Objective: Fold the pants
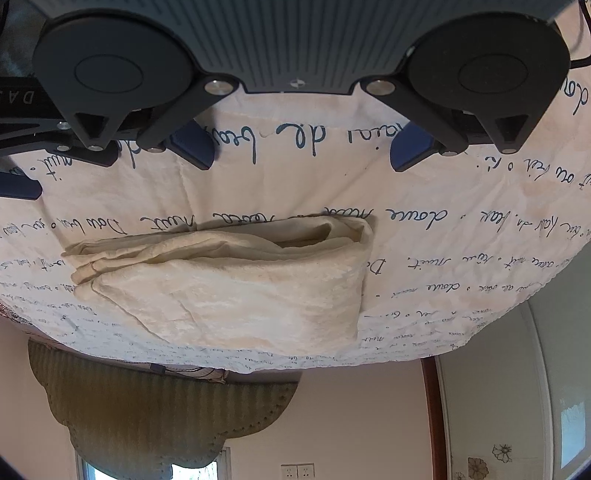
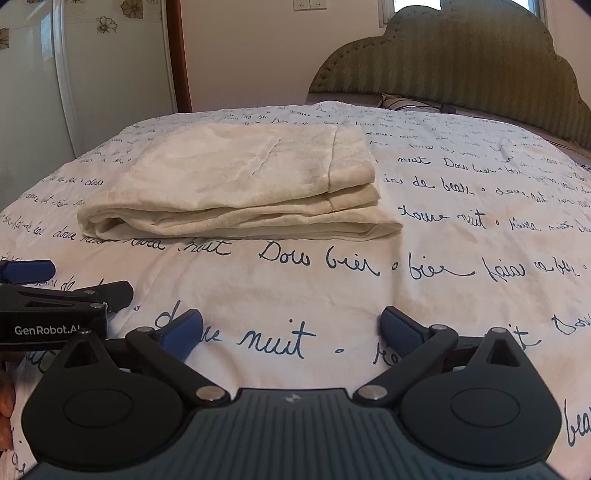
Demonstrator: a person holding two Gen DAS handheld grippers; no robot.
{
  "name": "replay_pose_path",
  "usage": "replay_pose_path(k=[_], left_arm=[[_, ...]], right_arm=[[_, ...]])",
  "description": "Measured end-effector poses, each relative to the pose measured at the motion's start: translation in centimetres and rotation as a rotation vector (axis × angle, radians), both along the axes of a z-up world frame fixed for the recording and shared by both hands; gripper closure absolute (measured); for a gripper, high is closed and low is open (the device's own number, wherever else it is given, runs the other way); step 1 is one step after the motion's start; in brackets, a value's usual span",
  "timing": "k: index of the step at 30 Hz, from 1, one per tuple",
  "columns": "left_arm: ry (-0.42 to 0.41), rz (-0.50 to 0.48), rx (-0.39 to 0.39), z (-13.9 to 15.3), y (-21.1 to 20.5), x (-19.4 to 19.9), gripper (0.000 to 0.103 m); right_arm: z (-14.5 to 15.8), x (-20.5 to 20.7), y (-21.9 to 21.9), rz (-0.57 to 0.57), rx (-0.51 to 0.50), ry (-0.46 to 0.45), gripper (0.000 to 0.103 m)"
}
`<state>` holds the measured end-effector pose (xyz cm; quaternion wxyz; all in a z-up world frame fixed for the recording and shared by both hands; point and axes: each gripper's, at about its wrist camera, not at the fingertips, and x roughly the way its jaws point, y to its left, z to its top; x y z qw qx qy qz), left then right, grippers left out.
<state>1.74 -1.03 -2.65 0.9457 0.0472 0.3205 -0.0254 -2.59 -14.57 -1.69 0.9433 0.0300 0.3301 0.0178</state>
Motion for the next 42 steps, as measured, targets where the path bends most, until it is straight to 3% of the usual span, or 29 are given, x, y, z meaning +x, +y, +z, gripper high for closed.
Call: replay_pose_path(k=[42], left_arm=[[0.011, -0.005, -0.023, -0.22, 0.29, 0.19, 0.0]], right_arm=[[-0.08, -0.07, 0.2, -0.001, -0.012, -0.002, 0.0]])
